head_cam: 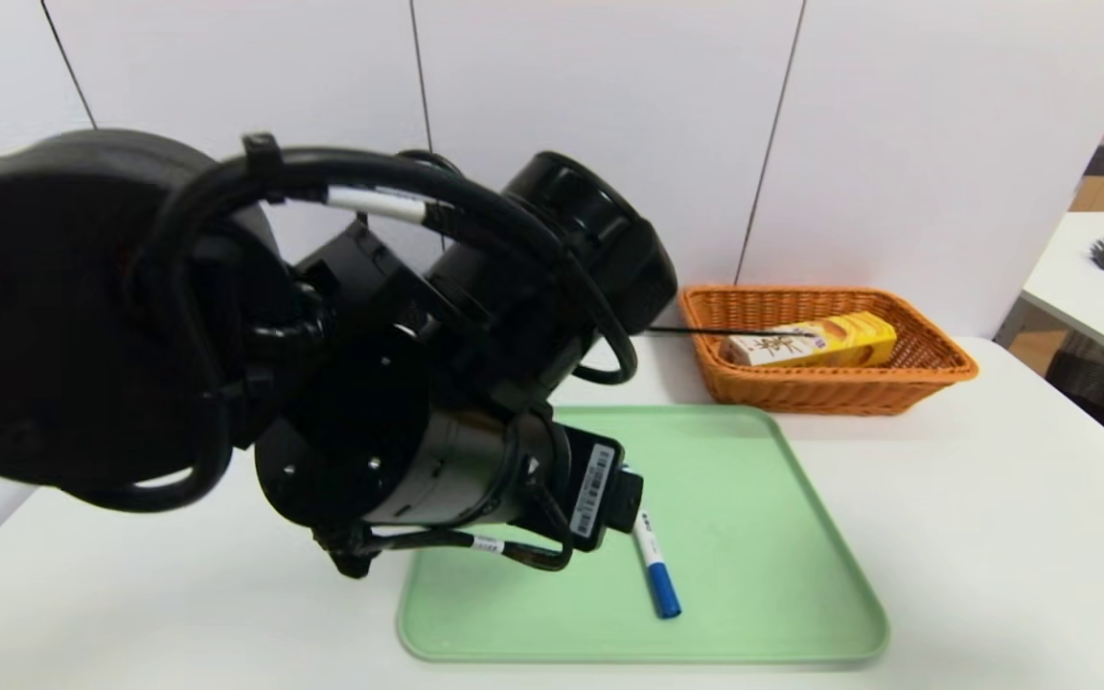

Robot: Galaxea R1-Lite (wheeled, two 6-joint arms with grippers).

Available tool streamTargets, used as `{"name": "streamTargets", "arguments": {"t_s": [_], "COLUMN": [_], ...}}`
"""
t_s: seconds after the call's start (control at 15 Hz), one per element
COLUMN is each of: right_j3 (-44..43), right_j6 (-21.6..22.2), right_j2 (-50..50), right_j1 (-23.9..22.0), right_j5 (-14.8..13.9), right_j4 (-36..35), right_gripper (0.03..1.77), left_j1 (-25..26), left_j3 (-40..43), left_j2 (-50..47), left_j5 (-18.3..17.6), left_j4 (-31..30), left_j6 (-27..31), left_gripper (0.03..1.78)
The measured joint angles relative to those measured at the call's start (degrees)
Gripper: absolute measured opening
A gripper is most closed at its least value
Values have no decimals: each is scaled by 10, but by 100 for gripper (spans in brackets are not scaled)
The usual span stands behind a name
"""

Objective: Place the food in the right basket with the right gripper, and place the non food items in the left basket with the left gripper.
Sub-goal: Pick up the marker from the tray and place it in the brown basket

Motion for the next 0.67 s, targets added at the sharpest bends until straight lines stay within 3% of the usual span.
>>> {"name": "streamTargets", "arguments": {"t_s": [0.13, 0.27, 0.4, 0.67], "right_j3": [99, 145, 155, 152], "right_j6": [-14, -24, -25, -25], "right_j2": [-18, -24, -25, -25], "right_j1": [-2, -4, -5, -21], "right_j5": [17, 63, 70, 67], "right_j4": [-137, -243, -286, -290], "right_gripper": [169, 169, 169, 169], "left_j1": [-6, -12, -16, -25], "left_j3": [6, -4, -38, -144], "left_j2": [9, 24, 48, 122], "left_j5": [2, 3, 5, 37], "left_j4": [-1, -3, -1, 43], "left_j6": [0, -1, -10, -56], "left_gripper": [169, 169, 169, 169]}}
